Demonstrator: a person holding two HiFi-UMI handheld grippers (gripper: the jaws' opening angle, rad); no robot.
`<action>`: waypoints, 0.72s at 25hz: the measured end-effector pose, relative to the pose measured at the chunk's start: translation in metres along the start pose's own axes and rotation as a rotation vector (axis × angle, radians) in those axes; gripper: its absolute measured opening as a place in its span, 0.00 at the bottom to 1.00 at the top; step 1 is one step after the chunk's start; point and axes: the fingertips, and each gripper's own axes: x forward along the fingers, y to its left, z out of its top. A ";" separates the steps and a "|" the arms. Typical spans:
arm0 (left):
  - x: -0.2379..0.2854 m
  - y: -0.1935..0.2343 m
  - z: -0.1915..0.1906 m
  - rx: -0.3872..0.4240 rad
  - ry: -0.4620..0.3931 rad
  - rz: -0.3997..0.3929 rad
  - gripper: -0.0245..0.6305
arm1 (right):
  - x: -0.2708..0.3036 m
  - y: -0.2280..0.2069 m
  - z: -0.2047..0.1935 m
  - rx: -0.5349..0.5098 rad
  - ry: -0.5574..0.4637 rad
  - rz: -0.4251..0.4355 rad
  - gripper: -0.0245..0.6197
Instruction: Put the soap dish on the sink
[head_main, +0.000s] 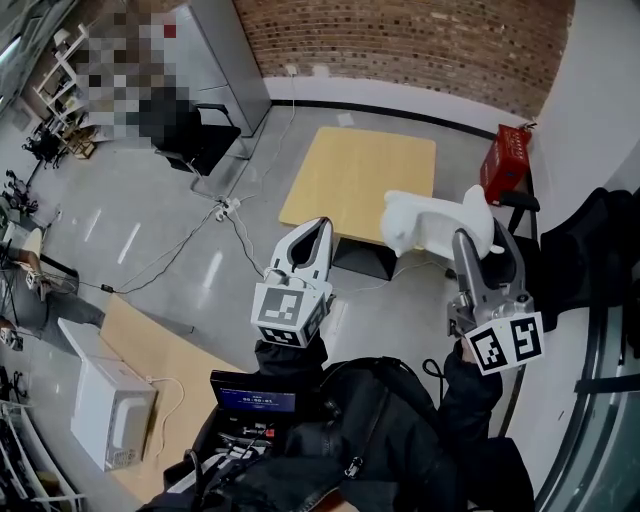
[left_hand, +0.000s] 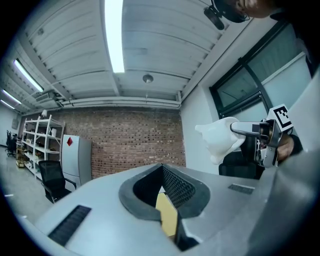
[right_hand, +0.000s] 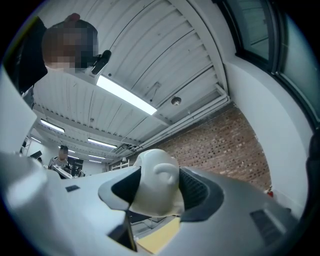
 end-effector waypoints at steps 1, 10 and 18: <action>0.000 -0.001 -0.001 0.000 0.002 0.001 0.04 | -0.001 -0.001 0.000 0.002 0.001 0.001 0.42; 0.007 -0.030 -0.016 -0.006 0.042 0.002 0.04 | -0.017 -0.022 -0.009 0.016 0.040 0.010 0.42; 0.006 -0.057 -0.030 -0.017 0.074 0.001 0.04 | -0.037 -0.031 -0.017 0.032 0.074 0.020 0.42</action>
